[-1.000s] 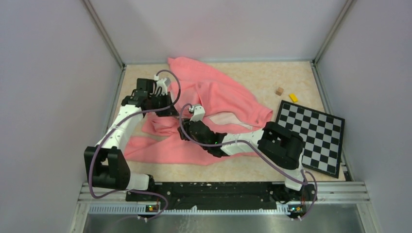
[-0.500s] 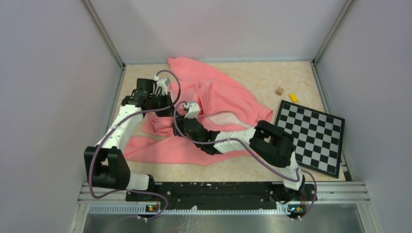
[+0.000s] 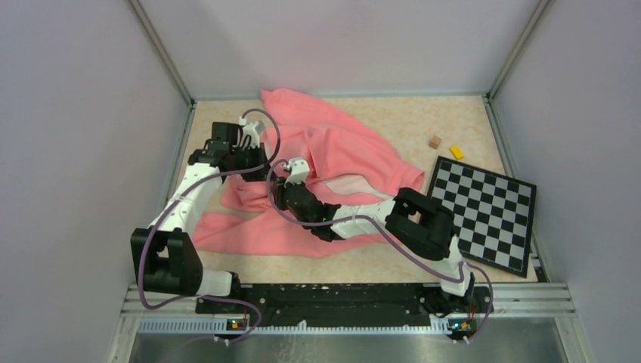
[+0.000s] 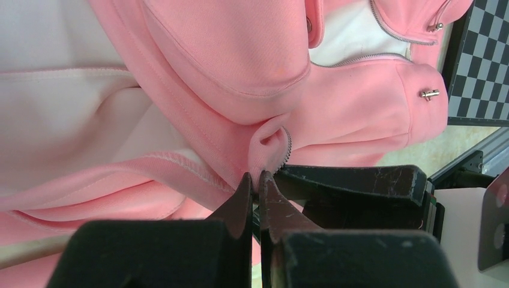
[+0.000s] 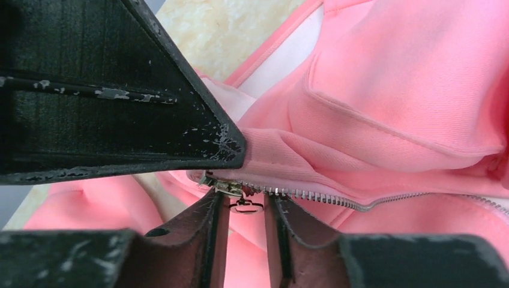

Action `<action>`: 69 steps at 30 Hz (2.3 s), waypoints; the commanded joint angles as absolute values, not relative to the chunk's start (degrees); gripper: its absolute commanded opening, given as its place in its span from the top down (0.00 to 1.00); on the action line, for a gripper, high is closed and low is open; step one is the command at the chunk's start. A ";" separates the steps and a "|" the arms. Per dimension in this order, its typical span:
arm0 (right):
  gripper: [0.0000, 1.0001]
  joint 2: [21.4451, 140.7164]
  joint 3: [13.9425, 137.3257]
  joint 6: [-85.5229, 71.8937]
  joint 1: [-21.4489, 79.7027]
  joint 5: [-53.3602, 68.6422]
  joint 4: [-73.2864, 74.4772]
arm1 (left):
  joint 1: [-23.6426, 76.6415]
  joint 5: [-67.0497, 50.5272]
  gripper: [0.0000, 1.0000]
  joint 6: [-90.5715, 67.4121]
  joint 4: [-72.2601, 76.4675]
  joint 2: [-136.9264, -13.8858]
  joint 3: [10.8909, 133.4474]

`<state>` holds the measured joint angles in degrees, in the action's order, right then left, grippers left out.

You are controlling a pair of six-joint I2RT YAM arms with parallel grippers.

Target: Zip up the jacket

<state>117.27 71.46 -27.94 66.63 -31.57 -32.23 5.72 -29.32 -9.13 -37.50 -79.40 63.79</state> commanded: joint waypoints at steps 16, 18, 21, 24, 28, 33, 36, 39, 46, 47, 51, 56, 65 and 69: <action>1.00 110.02 57.51 -27.84 48.70 26.68 -38.26 | 6.56 -28.56 1.00 1.24 -30.53 -68.04 56.62; 1.00 113.16 59.98 -26.51 48.20 29.88 -37.39 | 6.67 -30.34 1.00 1.53 -31.21 -68.47 57.36; 1.00 114.59 60.95 -26.88 48.26 32.87 -40.35 | 6.66 -30.73 1.00 1.84 -32.08 -68.81 58.68; 1.00 114.37 62.95 -26.91 48.47 35.22 -42.00 | 6.64 -31.70 1.00 1.68 -31.81 -68.94 58.69; 1.00 115.41 64.70 -29.30 48.43 37.62 -47.05 | 6.58 -31.72 0.90 -3.00 -29.62 -69.35 56.78; 1.00 116.84 65.40 -30.68 48.47 37.28 -48.40 | 6.12 -28.35 0.57 -11.26 -25.92 -68.07 53.65; 1.00 116.89 65.30 -30.51 48.46 37.14 -48.31 | 5.81 -24.73 0.44 -14.62 -24.10 -65.87 52.48; 1.00 116.83 65.13 -30.28 48.46 36.87 -48.11 | 5.63 -22.46 0.39 -16.95 -23.48 -63.55 51.47; 1.00 116.92 64.98 -30.47 48.52 35.72 -48.35 | 5.54 -12.59 0.39 -32.45 -32.72 -59.75 51.46; 1.00 116.85 64.91 -30.48 48.58 35.69 -48.39 | 5.46 -14.16 0.41 -34.74 -33.36 -59.38 51.04; 1.00 116.59 64.62 -30.45 48.52 35.43 -48.81 | 5.46 -19.96 0.54 -41.24 -31.85 -57.85 47.71; 1.00 116.24 64.39 -30.37 48.60 35.16 -48.80 | 5.45 -21.34 0.58 -45.18 -27.53 -56.78 43.91; 1.00 116.11 64.83 -29.76 49.06 35.43 -48.25 | 5.49 -22.07 0.62 -47.04 -20.62 -56.83 41.16; 1.00 116.08 64.97 -29.44 49.16 35.49 -47.70 | 5.54 -20.75 0.63 -47.29 -17.01 -54.75 39.29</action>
<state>117.08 63.46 -30.52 48.66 35.42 -45.43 5.65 -21.52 -46.11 -23.83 -57.52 40.91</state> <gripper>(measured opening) 0.175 0.373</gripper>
